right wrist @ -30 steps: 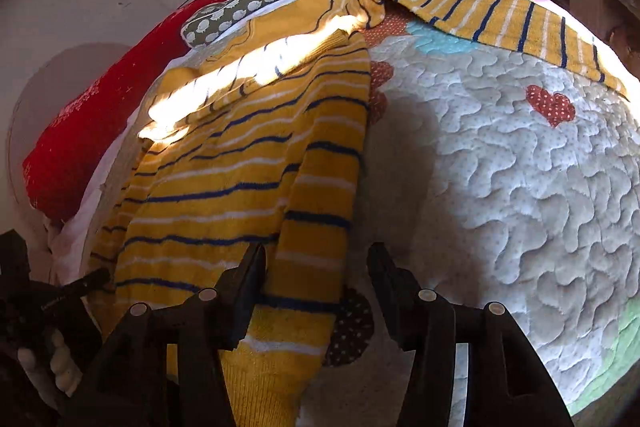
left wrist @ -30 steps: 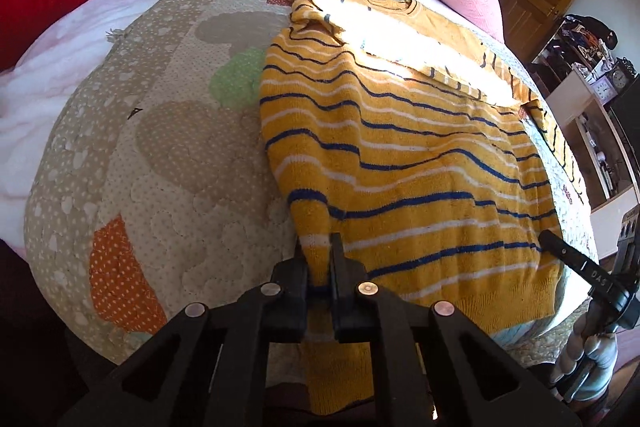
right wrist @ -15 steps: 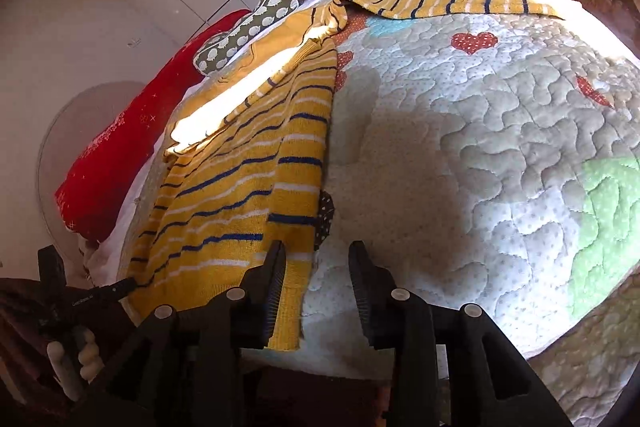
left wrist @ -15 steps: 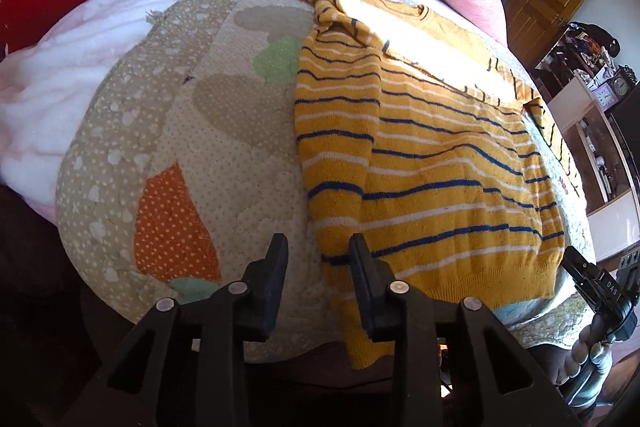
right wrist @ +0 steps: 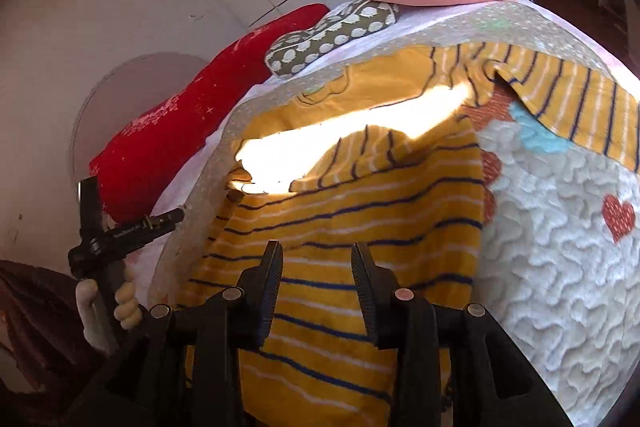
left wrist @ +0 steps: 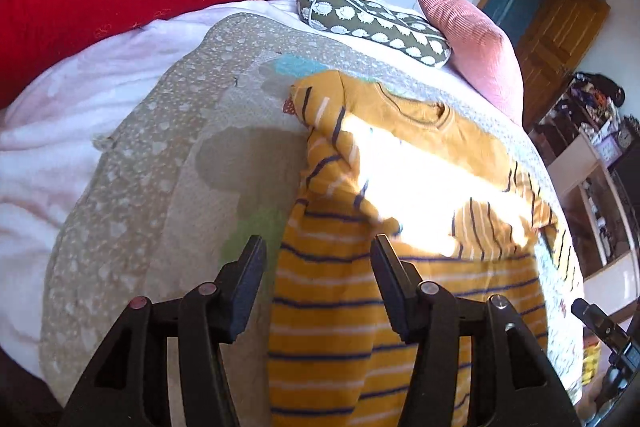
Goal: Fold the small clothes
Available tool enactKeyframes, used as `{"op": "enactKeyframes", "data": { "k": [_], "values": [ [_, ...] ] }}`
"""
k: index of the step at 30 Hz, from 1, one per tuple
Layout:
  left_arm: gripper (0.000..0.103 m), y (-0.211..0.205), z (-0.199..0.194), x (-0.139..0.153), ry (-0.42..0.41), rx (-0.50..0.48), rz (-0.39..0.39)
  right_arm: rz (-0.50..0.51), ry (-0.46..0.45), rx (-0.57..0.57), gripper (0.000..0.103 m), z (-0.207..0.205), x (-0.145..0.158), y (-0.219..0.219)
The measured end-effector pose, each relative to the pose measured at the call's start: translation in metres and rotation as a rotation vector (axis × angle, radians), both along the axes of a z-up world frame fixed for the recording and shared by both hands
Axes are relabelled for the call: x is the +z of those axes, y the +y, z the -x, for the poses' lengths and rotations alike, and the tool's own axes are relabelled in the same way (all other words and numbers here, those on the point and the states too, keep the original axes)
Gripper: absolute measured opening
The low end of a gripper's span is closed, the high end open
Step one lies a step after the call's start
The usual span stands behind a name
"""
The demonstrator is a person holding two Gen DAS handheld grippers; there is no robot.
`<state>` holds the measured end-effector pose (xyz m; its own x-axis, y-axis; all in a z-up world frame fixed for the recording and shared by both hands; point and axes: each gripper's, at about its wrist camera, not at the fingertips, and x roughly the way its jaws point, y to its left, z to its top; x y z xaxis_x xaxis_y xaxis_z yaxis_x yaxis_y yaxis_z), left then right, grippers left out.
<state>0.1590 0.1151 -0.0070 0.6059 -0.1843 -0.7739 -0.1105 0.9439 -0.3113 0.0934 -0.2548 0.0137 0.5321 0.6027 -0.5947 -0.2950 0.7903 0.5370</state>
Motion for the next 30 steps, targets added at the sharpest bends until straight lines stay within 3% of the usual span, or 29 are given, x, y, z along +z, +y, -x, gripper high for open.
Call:
{"op": "enactKeyframes", "data": {
  "k": [2, 4, 5, 6, 8, 13, 16, 19, 20, 21, 24, 27, 30],
  "values": [
    [0.052, 0.005, -0.032, -0.012, 0.015, 0.014, 0.035, 0.048, -0.023, 0.094, 0.048, -0.041, 0.02, 0.039],
    [0.034, 0.009, -0.058, -0.034, 0.055, 0.027, 0.074, 0.144, -0.028, 0.154, 0.053, -0.082, 0.032, 0.084],
    [0.018, 0.012, -0.068, -0.048, 0.094, 0.035, 0.1, 0.185, -0.011, 0.186, 0.054, -0.103, 0.033, 0.108],
    [0.014, 0.015, -0.076, -0.065, 0.134, 0.049, 0.145, 0.209, 0.011, 0.204, 0.054, -0.124, 0.033, 0.13],
    [0.014, 0.022, -0.079, -0.083, 0.127, 0.078, 0.231, 0.246, 0.044, 0.256, 0.054, -0.162, 0.029, 0.174],
    [0.018, 0.027, -0.069, -0.089, 0.054, 0.085, 0.293, 0.406, 0.101, 0.37, 0.054, -0.234, 0.004, 0.28],
    [0.018, 0.027, -0.067, -0.091, 0.021, 0.085, 0.302, 0.552, 0.123, 0.428, 0.054, -0.255, -0.022, 0.328],
    [0.019, 0.022, -0.065, -0.09, 0.006, 0.086, 0.278, 0.663, 0.162, 0.503, 0.051, -0.261, -0.051, 0.351],
    [0.019, 0.02, -0.066, -0.09, 0.004, 0.085, 0.268, 0.694, 0.163, 0.524, 0.022, -0.26, -0.056, 0.357],
    [0.019, 0.019, -0.067, -0.089, 0.002, 0.084, 0.259, 0.75, 0.142, 0.528, 0.006, -0.262, -0.059, 0.36],
    [0.019, 0.011, -0.07, -0.089, -0.001, 0.082, 0.221, 0.797, 0.075, 0.441, 0.006, -0.278, -0.058, 0.354],
    [0.02, 0.004, -0.071, -0.088, -0.008, 0.08, 0.197, 0.803, 0.076, 0.324, 0.006, -0.305, -0.068, 0.342],
    [0.021, 0.002, -0.072, -0.09, -0.012, 0.08, 0.21, 0.83, 0.098, 0.302, 0.006, -0.316, -0.087, 0.337]
  ]
}}
